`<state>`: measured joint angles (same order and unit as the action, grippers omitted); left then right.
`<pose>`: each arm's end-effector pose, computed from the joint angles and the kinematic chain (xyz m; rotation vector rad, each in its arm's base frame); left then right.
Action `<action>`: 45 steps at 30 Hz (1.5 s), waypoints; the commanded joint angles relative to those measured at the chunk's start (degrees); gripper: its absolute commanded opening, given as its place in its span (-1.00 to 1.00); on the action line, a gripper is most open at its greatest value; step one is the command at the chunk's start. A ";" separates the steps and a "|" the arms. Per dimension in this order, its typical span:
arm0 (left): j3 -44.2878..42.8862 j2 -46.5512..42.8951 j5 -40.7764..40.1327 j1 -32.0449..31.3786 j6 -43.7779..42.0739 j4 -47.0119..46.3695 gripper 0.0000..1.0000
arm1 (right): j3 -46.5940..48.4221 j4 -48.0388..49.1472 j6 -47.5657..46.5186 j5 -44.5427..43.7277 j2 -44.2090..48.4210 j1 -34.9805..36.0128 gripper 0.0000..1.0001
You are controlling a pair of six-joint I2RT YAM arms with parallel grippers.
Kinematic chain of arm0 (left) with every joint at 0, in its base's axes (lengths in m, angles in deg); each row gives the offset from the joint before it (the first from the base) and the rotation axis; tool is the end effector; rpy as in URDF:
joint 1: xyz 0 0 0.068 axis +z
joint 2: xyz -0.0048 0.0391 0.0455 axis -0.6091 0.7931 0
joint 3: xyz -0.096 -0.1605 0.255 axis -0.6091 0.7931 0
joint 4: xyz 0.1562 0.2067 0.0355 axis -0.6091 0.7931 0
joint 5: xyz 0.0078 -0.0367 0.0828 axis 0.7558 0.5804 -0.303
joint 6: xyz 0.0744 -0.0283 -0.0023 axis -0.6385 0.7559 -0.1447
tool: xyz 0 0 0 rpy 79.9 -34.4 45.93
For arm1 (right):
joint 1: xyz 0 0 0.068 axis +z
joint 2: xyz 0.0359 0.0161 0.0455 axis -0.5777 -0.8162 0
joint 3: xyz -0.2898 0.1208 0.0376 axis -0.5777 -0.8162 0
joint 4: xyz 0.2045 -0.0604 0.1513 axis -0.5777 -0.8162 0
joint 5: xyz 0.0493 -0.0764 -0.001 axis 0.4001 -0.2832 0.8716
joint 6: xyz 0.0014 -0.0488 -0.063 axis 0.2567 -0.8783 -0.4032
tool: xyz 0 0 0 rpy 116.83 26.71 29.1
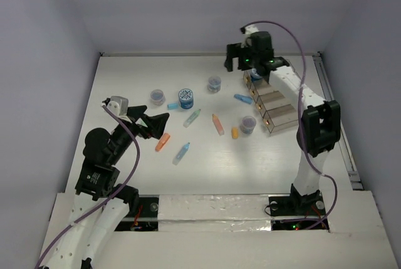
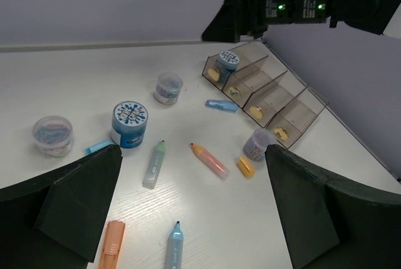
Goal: Sort the stationery into containers
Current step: Pick up the stationery from the center of the board.
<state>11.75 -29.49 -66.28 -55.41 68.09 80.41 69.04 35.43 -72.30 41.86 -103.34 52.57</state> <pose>0.0978 -0.0501 0.3834 0.2521 1.4181 -0.6630 0.4791 0.1581 0.3469 -0.2820 2.0618 0.3794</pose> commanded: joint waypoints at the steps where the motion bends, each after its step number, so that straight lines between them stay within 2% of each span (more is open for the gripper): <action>1: -1.18 -0.99 0.05 0.31 -0.50 -3.16 0.98 | 0.35 1.99 -4.08 2.03 -0.39 11.27 1.00; 4: -1.09 -1.34 0.22 0.31 -0.50 -3.25 0.98 | 3.34 -0.64 -4.53 0.45 -3.72 16.11 1.00; 12: -1.00 -1.96 0.84 0.31 -0.50 -3.43 0.98 | 14.05 -6.97 -4.09 -2.89 -13.40 22.09 1.00; 21: -1.00 -2.14 1.10 0.31 -0.50 -3.51 0.98 | 18.90 -7.59 -1.98 -4.75 -21.83 22.71 1.00; 33: -1.00 -2.05 1.45 0.31 -0.50 -3.60 0.98 | 19.96 -5.75 -0.93 -3.51 -25.09 23.24 0.88; 42: -0.83 -1.96 1.72 0.31 -0.50 -3.78 0.98 | 19.78 -1.71 -0.57 -3.34 -25.71 23.24 0.60; 43: -0.92 -1.87 1.80 0.31 -0.50 -3.78 0.98 | 19.78 -1.27 -0.40 -3.33 -25.45 23.24 0.43; 45: -0.83 -1.87 1.80 0.31 -0.50 -3.87 0.98 | 19.26 0.13 -0.22 -3.42 -25.10 23.24 0.32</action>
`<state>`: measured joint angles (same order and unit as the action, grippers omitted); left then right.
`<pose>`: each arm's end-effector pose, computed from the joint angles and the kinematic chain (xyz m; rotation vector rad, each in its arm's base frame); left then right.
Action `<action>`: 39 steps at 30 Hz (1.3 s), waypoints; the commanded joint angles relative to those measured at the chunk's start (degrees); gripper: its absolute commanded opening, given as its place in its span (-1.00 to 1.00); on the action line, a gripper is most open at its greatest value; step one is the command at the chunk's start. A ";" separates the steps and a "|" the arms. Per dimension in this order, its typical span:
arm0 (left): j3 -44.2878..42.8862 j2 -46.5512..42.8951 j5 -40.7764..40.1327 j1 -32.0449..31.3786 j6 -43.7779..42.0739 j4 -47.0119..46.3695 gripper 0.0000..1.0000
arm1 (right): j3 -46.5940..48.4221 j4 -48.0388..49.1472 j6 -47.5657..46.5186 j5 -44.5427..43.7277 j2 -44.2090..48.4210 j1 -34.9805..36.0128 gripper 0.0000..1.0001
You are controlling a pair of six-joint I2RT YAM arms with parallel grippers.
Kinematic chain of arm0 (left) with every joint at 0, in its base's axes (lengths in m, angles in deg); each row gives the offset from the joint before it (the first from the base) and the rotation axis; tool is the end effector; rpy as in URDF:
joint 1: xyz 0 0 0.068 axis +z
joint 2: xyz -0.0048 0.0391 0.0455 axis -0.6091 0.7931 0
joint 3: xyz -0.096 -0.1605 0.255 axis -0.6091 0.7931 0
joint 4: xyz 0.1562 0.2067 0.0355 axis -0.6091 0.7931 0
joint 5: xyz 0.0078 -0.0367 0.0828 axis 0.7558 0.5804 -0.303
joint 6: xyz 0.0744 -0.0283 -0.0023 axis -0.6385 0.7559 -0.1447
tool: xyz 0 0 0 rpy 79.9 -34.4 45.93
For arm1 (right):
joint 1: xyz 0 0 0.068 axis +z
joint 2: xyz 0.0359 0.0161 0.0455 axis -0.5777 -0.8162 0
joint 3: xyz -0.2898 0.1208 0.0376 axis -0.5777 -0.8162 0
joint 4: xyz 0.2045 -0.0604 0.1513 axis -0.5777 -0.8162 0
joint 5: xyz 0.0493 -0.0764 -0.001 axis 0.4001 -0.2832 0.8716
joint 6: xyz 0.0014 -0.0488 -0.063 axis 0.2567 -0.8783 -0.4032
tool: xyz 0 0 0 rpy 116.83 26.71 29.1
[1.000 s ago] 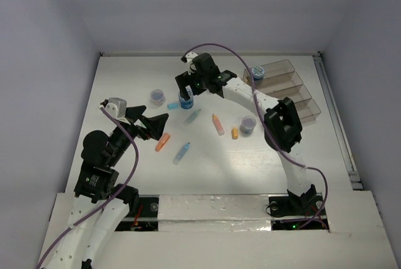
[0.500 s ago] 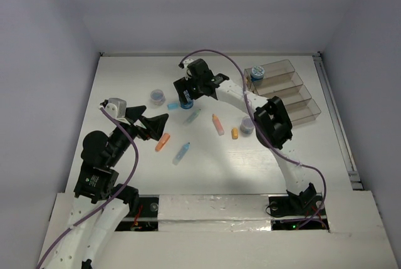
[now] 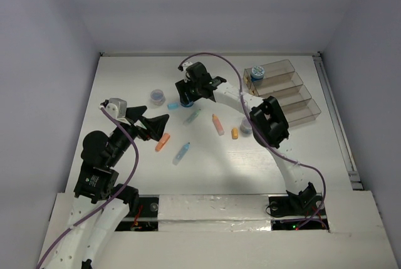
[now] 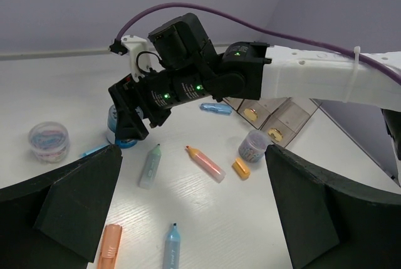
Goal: Sort the stationery into containers
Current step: Pick up the stationery from the center of the board, then place the stationery in the storage box.
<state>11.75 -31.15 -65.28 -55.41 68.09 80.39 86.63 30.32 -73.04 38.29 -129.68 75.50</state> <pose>0.0897 -0.0487 0.3858 0.2685 1.3874 -0.6751 0.4562 0.3914 0.2025 -0.7373 2.2327 0.4728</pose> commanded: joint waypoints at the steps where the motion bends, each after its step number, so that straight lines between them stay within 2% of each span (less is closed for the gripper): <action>1: -0.83 -0.12 0.89 0.31 -0.50 -3.84 0.98 | 1.57 5.52 0.61 0.05 1.85 0.31 0.16; 3: -0.74 -0.12 0.89 0.31 -0.50 -3.93 0.98 | 1.14 6.39 0.79 -0.39 2.47 0.31 -0.03; 7: -0.74 0.14 0.97 0.31 -0.41 -3.93 0.98 | -0.97 8.67 0.44 -2.14 6.07 0.31 -0.16; 13: -0.57 0.76 2.20 0.31 -0.41 -4.37 0.98 | -6.33 12.55 -2.99 -9.61 15.56 -0.82 -0.16; 17: -0.57 1.63 2.38 0.31 -0.06 -4.28 0.98 | -8.44 11.41 -1.51 -8.92 19.60 -6.88 -0.18; 19: -0.57 1.64 1.25 0.31 0.90 -4.20 0.98 | -10.37 11.49 1.12 -8.47 22.84 -12.24 -0.19; 21: -0.48 1.20 0.98 0.31 1.34 -4.37 0.98 | -15.02 13.41 3.32 -11.01 25.31 -16.02 -0.19; 26: -0.30 0.67 1.41 0.31 1.26 -4.37 0.98 | -23.82 17.47 11.32 -9.19 30.68 -31.02 -0.20; 30: -0.21 0.49 2.03 -0.21 1.26 -4.55 0.98 | -25.50 19.05 12.92 -9.08 29.20 -37.82 -0.22; 33: -0.30 0.32 1.77 -0.22 1.17 -4.46 0.98 | -22.34 16.96 11.60 -8.74 25.17 -40.72 -0.23; 39: -0.39 0.49 1.41 -0.22 1.08 -4.28 0.98 | -16.62 15.28 7.38 -9.18 20.67 -41.44 -0.23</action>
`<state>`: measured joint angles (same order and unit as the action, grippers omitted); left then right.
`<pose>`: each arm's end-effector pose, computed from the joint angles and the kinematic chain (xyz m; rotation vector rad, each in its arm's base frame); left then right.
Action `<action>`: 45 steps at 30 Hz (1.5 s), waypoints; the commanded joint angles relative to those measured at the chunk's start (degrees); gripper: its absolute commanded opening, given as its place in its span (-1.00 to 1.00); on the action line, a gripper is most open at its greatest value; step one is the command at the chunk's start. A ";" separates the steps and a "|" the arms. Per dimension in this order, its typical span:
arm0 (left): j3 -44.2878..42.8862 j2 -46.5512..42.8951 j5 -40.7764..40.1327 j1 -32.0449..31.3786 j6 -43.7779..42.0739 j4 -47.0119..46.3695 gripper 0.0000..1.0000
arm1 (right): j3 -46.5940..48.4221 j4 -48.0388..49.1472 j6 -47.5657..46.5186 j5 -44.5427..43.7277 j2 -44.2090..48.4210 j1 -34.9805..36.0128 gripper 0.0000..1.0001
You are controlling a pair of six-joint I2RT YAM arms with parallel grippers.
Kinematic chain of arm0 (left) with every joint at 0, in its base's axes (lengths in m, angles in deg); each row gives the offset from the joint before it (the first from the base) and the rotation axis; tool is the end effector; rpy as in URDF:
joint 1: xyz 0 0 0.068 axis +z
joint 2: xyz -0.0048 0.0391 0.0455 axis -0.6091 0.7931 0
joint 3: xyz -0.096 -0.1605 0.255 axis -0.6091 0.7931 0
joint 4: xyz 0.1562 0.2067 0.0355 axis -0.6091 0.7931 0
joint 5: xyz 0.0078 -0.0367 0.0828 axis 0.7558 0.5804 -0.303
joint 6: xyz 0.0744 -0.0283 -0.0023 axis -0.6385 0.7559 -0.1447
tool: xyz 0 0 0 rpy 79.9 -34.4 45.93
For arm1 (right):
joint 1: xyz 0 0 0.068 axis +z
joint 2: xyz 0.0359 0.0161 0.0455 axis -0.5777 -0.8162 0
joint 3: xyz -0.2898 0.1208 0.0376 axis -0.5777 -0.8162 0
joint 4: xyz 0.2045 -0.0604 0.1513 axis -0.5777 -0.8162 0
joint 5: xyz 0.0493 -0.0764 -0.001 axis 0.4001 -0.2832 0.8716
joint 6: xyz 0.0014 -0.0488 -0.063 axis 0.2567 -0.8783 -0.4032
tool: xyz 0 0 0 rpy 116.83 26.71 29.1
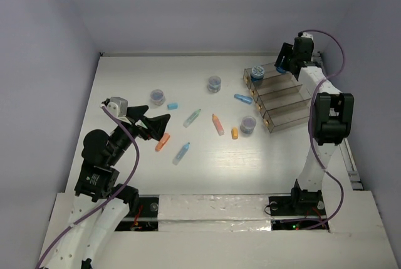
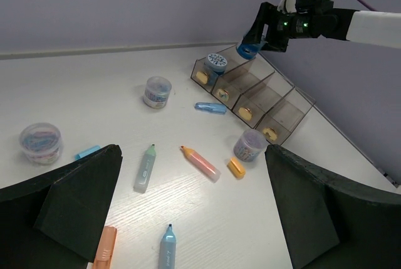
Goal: Sort the stationery into containers
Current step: Place the stationery in the storage box.
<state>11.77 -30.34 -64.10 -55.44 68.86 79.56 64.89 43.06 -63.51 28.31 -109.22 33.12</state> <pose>0.0922 -0.0510 0.3864 0.2775 1.3896 -0.7004 0.5282 -0.0276 0.2851 0.3757 2.0678 0.0161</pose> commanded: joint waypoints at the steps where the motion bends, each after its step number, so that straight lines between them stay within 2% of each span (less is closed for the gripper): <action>1: -0.41 -0.23 0.23 -0.19 0.40 -3.45 0.98 | 5.48 2.45 -2.41 0.90 -0.40 0.94 -0.23; 15: -0.41 0.39 0.06 -0.19 0.32 -3.45 0.98 | 10.49 -0.01 -2.85 2.13 -6.73 0.94 -0.21; 20: -0.41 0.56 -0.12 -0.19 0.32 -3.45 0.98 | 9.44 0.42 -2.85 1.78 -6.56 0.94 -0.11; 21: -0.41 0.65 -0.12 -0.19 0.32 -3.45 0.98 | 8.65 0.68 -2.85 1.61 -6.47 0.94 -0.07; 23: -0.50 0.65 -0.38 -0.19 0.40 -3.28 0.98 | 8.12 1.30 -2.85 1.52 -6.29 0.94 0.18; 24: -0.50 0.65 -0.38 -0.19 0.40 -3.19 0.98 | 8.38 1.30 -2.85 1.43 -6.30 0.94 0.18; 25: -0.50 0.65 -0.56 -0.19 0.40 -3.10 0.98 | 8.55 0.87 -2.94 1.43 -6.38 0.94 0.38; 29: -0.50 0.47 -1.96 -0.19 1.19 -2.93 0.98 | 10.92 -0.98 -2.94 1.08 -6.21 0.94 0.94; 31: -0.59 0.39 -2.58 -0.19 1.28 -2.75 0.98 | 12.23 -1.94 -3.03 1.08 -6.03 0.94 1.00; 36: -0.50 0.65 -3.02 -0.19 1.55 -2.75 0.98 | 13.66 -3.88 -2.42 1.78 -4.02 0.94 1.00; 41: -0.67 2.84 -3.19 -0.19 1.46 -2.31 0.98 | 6.47 -1.17 1.79 5.90 3.70 0.94 1.00; 45: -0.85 6.18 -1.53 0.33 1.55 -2.05 0.98 | -10.12 7.70 5.66 10.21 13.55 6.12 1.00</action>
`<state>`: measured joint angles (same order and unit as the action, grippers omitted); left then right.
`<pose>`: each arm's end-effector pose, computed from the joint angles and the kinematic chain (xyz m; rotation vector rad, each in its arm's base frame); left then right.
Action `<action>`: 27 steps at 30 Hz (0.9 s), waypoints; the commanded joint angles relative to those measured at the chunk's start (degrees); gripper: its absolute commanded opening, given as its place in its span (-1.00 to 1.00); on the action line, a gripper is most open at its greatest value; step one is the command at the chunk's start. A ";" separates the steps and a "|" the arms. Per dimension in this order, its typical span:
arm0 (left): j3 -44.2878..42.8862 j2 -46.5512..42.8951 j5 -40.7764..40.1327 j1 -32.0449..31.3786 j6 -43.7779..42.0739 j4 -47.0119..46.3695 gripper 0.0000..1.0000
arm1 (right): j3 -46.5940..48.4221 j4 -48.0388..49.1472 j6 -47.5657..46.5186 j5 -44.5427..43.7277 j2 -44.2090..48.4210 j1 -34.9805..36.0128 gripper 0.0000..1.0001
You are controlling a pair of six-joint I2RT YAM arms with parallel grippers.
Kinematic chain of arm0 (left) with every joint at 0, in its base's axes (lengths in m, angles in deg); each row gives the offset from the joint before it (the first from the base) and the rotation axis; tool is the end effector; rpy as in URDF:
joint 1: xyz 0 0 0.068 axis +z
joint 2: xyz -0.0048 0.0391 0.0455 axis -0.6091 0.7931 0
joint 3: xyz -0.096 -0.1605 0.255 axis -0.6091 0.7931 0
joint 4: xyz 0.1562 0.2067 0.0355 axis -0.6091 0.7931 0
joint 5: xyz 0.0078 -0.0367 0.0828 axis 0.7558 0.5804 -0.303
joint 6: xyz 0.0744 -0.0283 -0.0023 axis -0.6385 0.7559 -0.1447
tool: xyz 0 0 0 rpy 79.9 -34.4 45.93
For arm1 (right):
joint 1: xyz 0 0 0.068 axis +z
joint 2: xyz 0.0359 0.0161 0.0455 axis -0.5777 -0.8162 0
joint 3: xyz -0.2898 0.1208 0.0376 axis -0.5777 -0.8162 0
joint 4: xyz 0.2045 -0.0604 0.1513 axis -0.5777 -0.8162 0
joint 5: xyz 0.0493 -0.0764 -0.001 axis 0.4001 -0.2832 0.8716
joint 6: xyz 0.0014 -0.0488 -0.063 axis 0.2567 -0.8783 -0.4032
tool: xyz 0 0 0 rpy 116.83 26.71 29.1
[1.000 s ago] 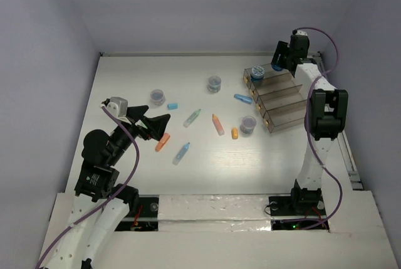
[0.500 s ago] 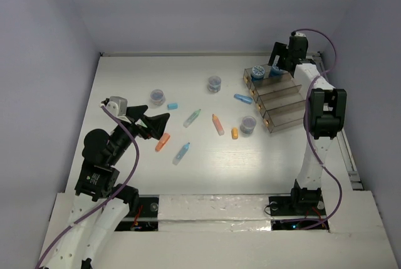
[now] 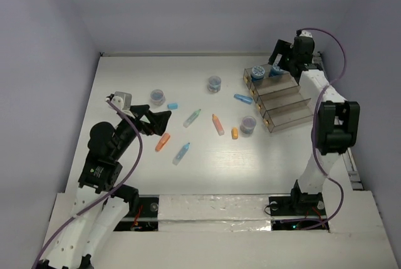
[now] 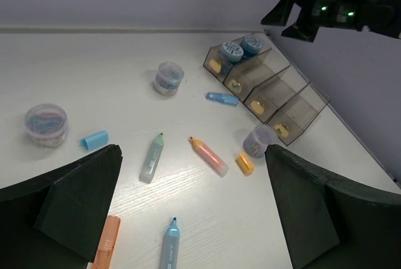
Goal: Sort the stationery into containers
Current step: Place the stationery in the storage box, then pick up the pen from the center of the board.
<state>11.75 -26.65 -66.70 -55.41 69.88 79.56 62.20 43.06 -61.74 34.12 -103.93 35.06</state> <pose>0.1104 -0.0537 0.3807 0.2220 1.4601 -0.6826 0.5075 -0.0027 0.3133 0.3074 2.0410 0.1667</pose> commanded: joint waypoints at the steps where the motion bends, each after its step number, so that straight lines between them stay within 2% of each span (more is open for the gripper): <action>1: -0.83 3.36 1.60 0.31 0.61 -2.05 0.98 | -9.30 10.59 4.07 5.10 9.58 5.58 1.00; 5: -1.80 7.67 2.48 0.31 0.43 -1.61 0.98 | -17.13 14.12 5.04 4.67 14.77 13.05 0.96; 8: -1.01 7.85 1.69 0.31 1.31 -3.27 0.96 | -24.07 17.82 6.71 6.16 20.13 17.88 0.79; 10: -0.83 9.25 1.87 0.31 1.75 -3.72 0.87 | -27.32 19.83 7.67 7.48 24.87 20.26 0.63; 11: -1.00 11.44 1.78 0.31 1.66 -3.63 0.60 | -30.65 20.46 8.90 8.26 26.46 20.88 0.41; 13: -1.61 13.82 1.52 0.31 1.66 -2.67 0.32 | -33.83 21.60 9.87 10.10 31.36 21.75 0.32; 14: -1.79 15.66 1.52 -0.21 1.75 -2.49 0.16 | -36.98 21.78 10.92 10.38 33.13 22.55 0.06; 17: -2.06 17.95 -0.14 -2.05 2.10 -2.84 0.06 | -41.39 22.31 11.72 12.13 38.59 24.65 0.04; 21: -4.60 22.35 -4.01 -5.74 1.40 -1.61 0.07 | -47.71 20.73 11.55 12.84 43.95 25.45 0.09; 27: -10.05 32.89 -12.10 -11.90 -1.94 1.29 0.08 | -51.07 16.69 9.62 16.09 49.05 25.98 0.11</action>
<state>5.74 3.10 -73.65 -65.60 70.21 80.85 12.06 60.09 -51.14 47.63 -57.07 60.52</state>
